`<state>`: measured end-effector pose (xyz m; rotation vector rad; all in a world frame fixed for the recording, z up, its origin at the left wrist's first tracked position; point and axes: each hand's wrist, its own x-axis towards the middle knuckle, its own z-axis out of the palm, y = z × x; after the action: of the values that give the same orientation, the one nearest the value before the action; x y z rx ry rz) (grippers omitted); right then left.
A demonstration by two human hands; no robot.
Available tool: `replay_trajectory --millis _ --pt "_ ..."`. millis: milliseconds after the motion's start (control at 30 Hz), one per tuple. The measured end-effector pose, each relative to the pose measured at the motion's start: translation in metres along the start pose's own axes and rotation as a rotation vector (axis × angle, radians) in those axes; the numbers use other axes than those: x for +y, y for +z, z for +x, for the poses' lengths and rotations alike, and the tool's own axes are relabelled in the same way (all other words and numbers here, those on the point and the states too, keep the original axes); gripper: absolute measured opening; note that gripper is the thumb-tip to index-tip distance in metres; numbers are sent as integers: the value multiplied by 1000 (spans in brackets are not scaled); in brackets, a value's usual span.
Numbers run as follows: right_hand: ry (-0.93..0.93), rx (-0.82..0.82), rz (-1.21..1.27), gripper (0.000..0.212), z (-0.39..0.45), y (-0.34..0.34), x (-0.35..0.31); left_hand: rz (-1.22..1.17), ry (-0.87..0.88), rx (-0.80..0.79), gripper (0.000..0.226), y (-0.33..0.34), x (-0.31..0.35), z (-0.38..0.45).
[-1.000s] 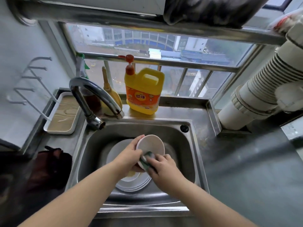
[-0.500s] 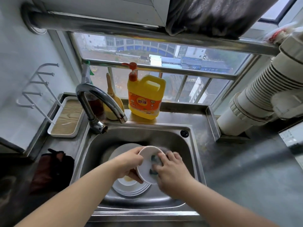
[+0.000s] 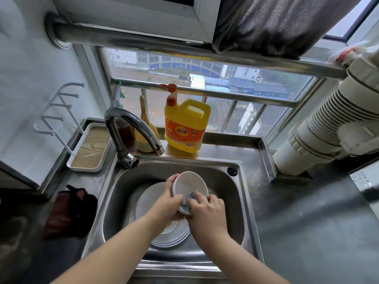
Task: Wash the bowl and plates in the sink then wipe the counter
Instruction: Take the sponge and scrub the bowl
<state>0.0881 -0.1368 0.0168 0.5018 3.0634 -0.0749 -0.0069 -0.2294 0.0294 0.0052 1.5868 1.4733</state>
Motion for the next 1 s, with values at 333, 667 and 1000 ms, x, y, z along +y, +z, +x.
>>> replay_trajectory --millis 333,667,1000 --pt "-1032 289 -586 31 54 -33 67 340 -173 -354 72 -35 42 -10" --pt "-310 334 -287 33 0 2 25 148 -60 -113 69 -18 30 -3" --pt "-382 228 -17 40 -10 8 37 119 38 -42 72 -15 10 -13"
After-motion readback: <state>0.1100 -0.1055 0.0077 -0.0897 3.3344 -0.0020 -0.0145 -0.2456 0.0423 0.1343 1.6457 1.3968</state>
